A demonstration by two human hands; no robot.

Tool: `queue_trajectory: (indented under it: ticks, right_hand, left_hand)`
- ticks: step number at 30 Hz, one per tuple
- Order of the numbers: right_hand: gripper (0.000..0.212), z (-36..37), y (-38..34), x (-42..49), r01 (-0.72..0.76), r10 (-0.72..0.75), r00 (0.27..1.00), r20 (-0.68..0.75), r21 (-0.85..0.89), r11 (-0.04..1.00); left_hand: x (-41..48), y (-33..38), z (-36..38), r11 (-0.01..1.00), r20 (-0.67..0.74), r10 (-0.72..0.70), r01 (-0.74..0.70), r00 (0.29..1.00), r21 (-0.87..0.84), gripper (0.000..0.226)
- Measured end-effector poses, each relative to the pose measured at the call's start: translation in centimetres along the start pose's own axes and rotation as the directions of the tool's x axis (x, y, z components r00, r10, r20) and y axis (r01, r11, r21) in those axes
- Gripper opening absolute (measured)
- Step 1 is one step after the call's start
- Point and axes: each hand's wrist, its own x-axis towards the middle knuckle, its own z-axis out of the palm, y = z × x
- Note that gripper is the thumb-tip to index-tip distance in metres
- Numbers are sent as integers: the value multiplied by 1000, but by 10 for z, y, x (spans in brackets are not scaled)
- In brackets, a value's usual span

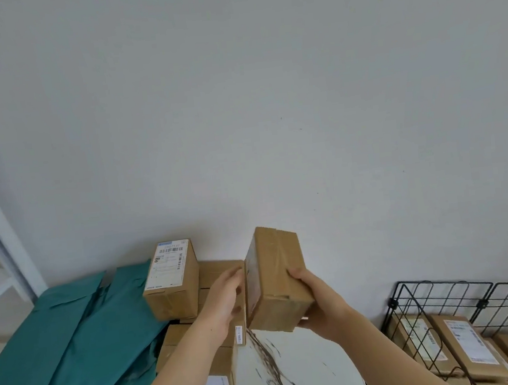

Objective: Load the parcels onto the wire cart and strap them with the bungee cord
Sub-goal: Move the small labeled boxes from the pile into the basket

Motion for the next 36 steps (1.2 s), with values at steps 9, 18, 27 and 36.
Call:
queue_trajectory:
  ticks: [9, 18, 27, 36]
  right_hand:
    - [36, -2, 5, 2, -16, 19, 1000, -17, 171, 985]
    - [38, -7, 29, -24, -54, 38, 964, -261, -53, 997]
    - [29, -56, 63, -61, -115, 95, 947, -307, -46, 992]
    - [39, -121, 75, -108, -45, 119, 908, -402, 190, 981]
  left_hand:
    - [-9, -6, -6, 980, 143, -176, 187, 974, -70, 24]
    - [-6, -41, 8, 992, 154, -128, 124, 980, 36, 8]
    - [-21, -86, 45, 982, 277, -178, 153, 944, 108, 20]
    - [-34, -107, 114, 974, 330, -190, 136, 925, 181, 22]
